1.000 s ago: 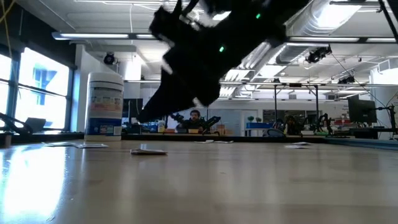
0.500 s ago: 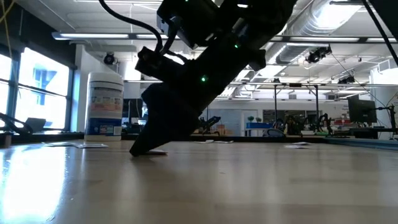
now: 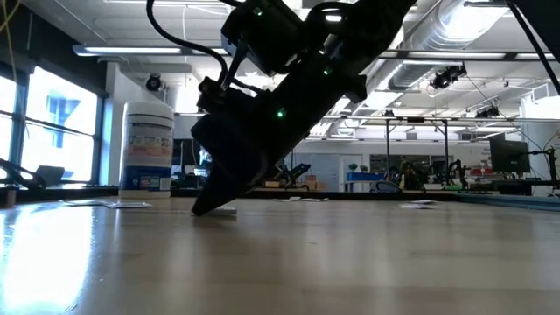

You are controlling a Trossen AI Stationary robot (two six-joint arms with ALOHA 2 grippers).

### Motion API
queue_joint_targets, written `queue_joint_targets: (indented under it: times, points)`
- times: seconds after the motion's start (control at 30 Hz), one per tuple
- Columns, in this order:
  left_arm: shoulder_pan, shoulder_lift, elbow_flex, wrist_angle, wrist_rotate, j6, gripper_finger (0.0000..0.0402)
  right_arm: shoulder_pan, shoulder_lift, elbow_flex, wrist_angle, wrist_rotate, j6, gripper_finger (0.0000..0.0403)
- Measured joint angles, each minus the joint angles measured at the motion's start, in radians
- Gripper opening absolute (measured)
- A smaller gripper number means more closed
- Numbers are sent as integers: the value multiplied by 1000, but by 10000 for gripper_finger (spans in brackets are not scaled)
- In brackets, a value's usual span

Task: Pick & Place First Aid Supplies
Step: Put the towelette pack into the right red bin

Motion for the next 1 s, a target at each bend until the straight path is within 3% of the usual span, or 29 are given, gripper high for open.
queue_joint_targets:
  times: [0.1, 0.27, 0.43, 0.63, 0.77, 1.0]
  points:
    - [44, 4, -45, 79, 13, 0, 152, 4, -11, -2, -3, -2, 0, 5]
    - [112, 4, -115, 173, 112, 0, 152, 37, -75, -8, -65, -23, 4, 3]
    - [161, 4, -165, 271, 174, 0, 152, 101, -220, -4, -182, -30, 16, 3]
    - [218, 4, -175, 280, 215, 44, 152, 163, -332, -4, -263, 27, -30, 9]
    - [242, 4, -175, 288, 218, 69, 152, 152, -310, -4, -219, 41, -61, 32]
    - [243, 4, -175, 325, 237, 120, 152, 80, -183, -4, -94, -25, -83, 91]
